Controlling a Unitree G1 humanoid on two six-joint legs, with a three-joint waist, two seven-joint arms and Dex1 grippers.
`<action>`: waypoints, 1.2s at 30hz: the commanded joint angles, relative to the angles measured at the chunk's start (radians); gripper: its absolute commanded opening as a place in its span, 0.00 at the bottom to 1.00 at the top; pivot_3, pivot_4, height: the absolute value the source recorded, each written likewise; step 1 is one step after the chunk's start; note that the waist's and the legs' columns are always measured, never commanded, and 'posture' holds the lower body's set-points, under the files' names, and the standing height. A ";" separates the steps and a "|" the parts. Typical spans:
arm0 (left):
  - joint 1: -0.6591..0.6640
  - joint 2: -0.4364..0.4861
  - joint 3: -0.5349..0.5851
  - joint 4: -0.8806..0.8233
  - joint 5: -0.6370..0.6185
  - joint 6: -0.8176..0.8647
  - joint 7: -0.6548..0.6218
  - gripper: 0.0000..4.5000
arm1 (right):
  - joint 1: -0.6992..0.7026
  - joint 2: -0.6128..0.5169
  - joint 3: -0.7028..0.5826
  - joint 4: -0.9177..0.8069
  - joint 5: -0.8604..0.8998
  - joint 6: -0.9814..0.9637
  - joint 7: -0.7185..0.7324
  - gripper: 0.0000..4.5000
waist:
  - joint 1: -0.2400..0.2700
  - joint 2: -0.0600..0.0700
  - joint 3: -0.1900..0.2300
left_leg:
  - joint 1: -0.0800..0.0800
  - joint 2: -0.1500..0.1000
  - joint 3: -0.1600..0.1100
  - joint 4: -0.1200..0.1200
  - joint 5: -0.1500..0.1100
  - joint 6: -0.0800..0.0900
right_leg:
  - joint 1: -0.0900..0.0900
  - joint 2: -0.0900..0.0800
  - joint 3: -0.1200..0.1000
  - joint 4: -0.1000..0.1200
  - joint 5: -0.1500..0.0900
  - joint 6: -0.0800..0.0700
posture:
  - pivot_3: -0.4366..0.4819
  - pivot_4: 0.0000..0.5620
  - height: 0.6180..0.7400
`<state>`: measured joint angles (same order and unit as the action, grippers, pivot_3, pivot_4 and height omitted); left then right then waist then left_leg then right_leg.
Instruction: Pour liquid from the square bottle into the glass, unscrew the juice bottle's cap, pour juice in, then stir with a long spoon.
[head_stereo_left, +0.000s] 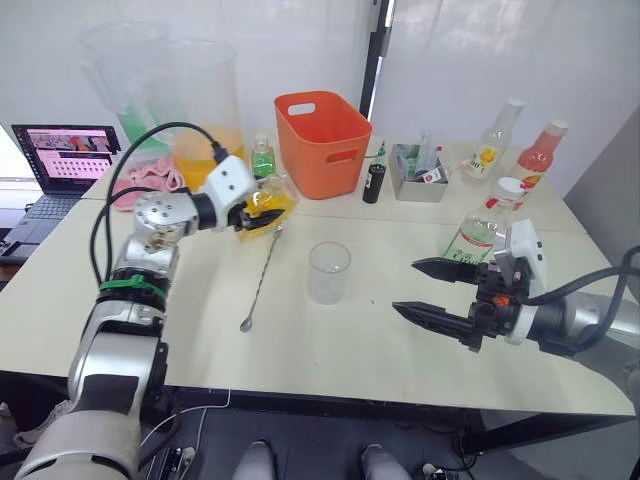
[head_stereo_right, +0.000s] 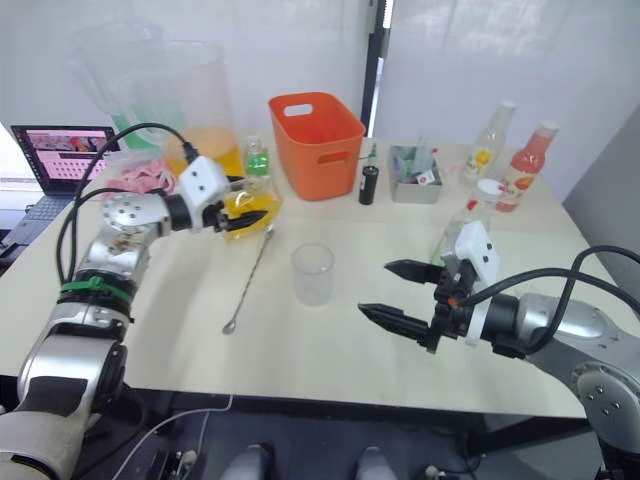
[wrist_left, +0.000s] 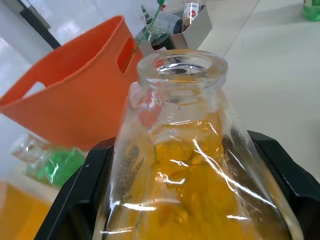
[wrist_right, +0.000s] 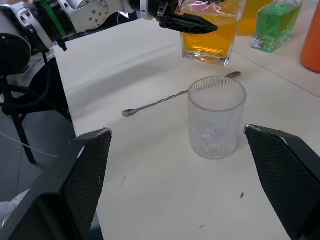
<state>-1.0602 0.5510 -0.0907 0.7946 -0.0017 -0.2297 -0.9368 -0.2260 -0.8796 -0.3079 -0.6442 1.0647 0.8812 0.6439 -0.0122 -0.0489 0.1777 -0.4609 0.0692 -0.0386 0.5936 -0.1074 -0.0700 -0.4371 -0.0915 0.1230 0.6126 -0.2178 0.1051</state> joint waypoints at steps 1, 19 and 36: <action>-0.095 -0.038 0.000 0.000 0.033 -0.136 0.079 0.63 | 0.003 -0.010 -0.043 -0.040 0.029 -0.005 -0.034 1.00 | 0.000 0.000 0.000 | 0.000 0.000 0.000 0.000 0.000 0.000 | 0.000 0.000 0.000 0.000 0.000 0.000 | 0.48 0.27 0.92; -0.105 -0.096 -0.099 0.130 0.218 -0.357 0.246 0.63 | 0.093 -0.080 -0.115 -0.051 0.033 -0.010 -0.049 1.00 | -0.001 0.000 0.000 | 0.000 0.000 0.000 0.002 0.000 0.000 | 0.000 0.000 0.000 0.002 0.001 0.001 | 0.48 0.27 0.92; -0.059 -0.089 -0.144 0.083 0.365 -0.559 0.448 0.63 | 0.094 -0.095 -0.115 -0.027 0.021 -0.009 -0.034 1.00 | 0.000 0.000 0.000 | 0.000 0.000 -0.001 0.005 0.000 0.000 | 0.000 0.000 0.001 0.005 0.001 0.000 | 0.48 0.27 0.92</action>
<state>-1.0857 0.4514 -0.2546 0.9519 0.3700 -0.7354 -0.5492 -0.1274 -0.9608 -0.3924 -0.6642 1.0816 0.8823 0.6057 -0.0119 -0.0490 0.1777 -0.4610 0.0688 -0.0392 0.5987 -0.1072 -0.0699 -0.4365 -0.0913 0.1236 0.6173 -0.2166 0.1057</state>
